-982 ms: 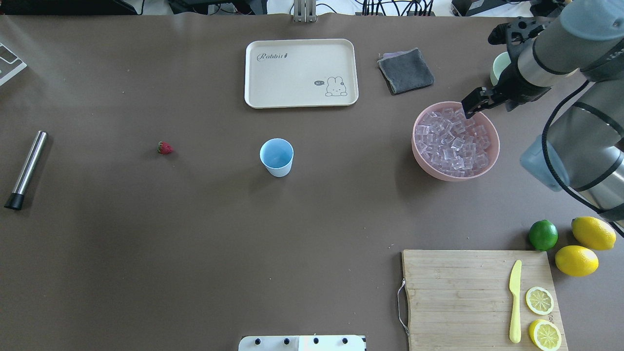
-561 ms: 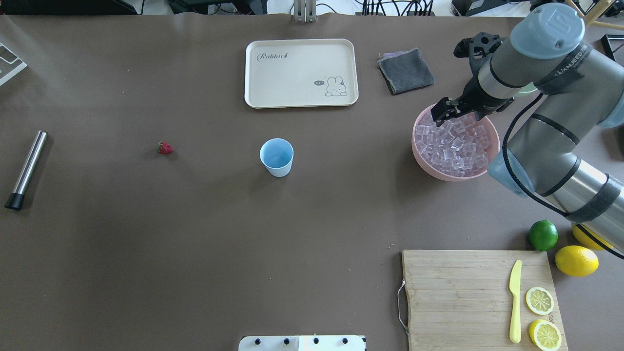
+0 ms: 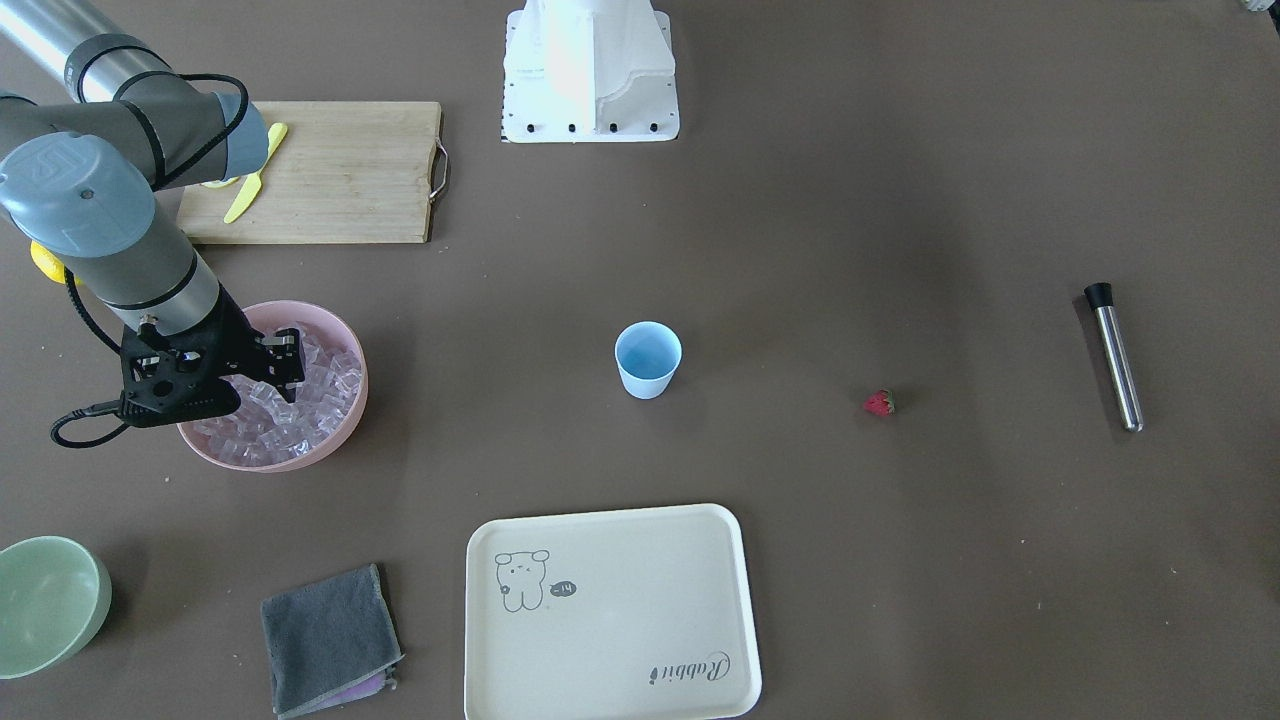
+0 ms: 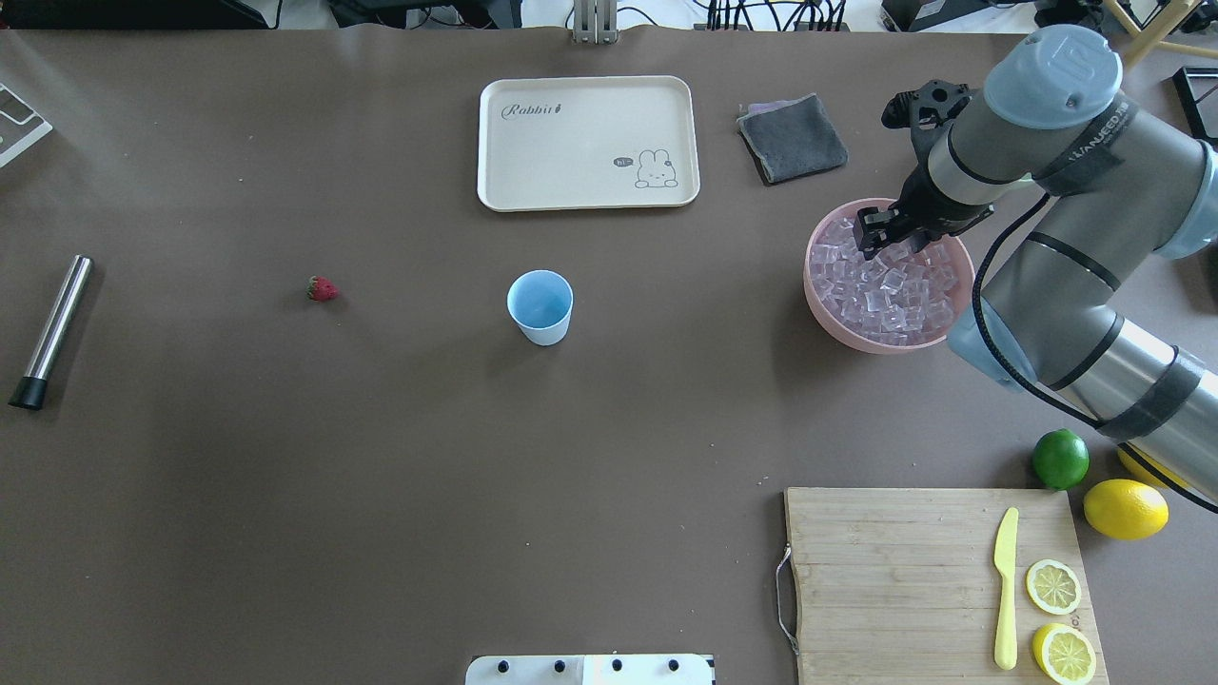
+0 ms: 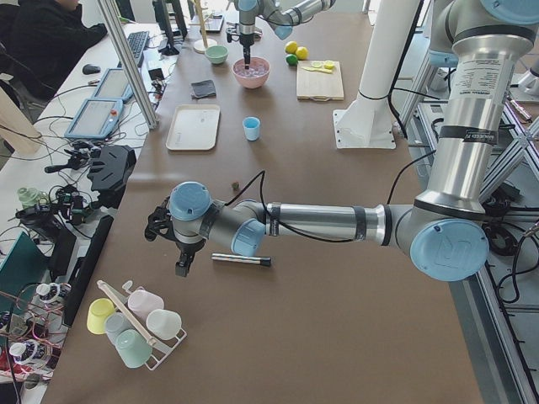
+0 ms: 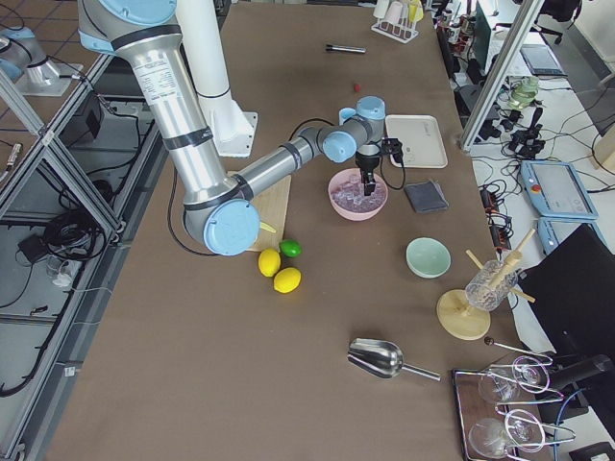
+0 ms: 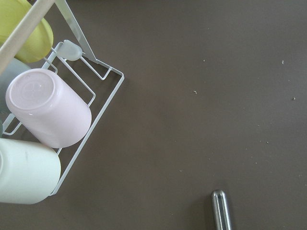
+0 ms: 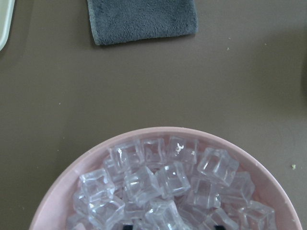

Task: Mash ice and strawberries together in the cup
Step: 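Move the right gripper over the pink bowl and lower into the ice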

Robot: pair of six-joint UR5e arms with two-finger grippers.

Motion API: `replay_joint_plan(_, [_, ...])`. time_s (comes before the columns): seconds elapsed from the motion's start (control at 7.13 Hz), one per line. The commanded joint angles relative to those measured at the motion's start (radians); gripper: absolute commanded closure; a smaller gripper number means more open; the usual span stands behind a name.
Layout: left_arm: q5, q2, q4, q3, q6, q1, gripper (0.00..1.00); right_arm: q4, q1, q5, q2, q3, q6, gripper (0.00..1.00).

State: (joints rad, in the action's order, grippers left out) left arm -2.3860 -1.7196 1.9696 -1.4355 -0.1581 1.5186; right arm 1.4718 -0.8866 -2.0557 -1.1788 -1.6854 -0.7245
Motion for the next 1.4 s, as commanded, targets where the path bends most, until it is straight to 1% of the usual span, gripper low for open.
replay_joint_plan(0.0, [0.001, 0.0, 0.0, 0.0, 0.0, 0.0, 0.02, -0.001, 0.015, 0.003, -0.008, 0.004, 0.002, 0.34])
replay_joint_plan(0.56, [0.001, 0.0, 0.0, -0.002, 0.0, 0.009, 0.02, 0.005, 0.043, 0.041, -0.015, 0.024, 0.004, 0.34])
replay_joint_plan(0.98, [0.001, 0.0, -0.001, -0.008, 0.0, 0.009, 0.02, 0.007, 0.04, 0.042, -0.015, 0.024, 0.004, 0.38])
replay_joint_plan(1.12, [0.001, 0.0, -0.001, -0.01, 0.0, 0.009, 0.02, 0.007, 0.044, 0.042, -0.015, 0.026, 0.002, 0.5])
replay_joint_plan(1.26, [0.001, 0.0, -0.001, -0.01, 0.0, 0.011, 0.02, 0.008, 0.044, 0.039, -0.016, 0.027, 0.002, 0.67])
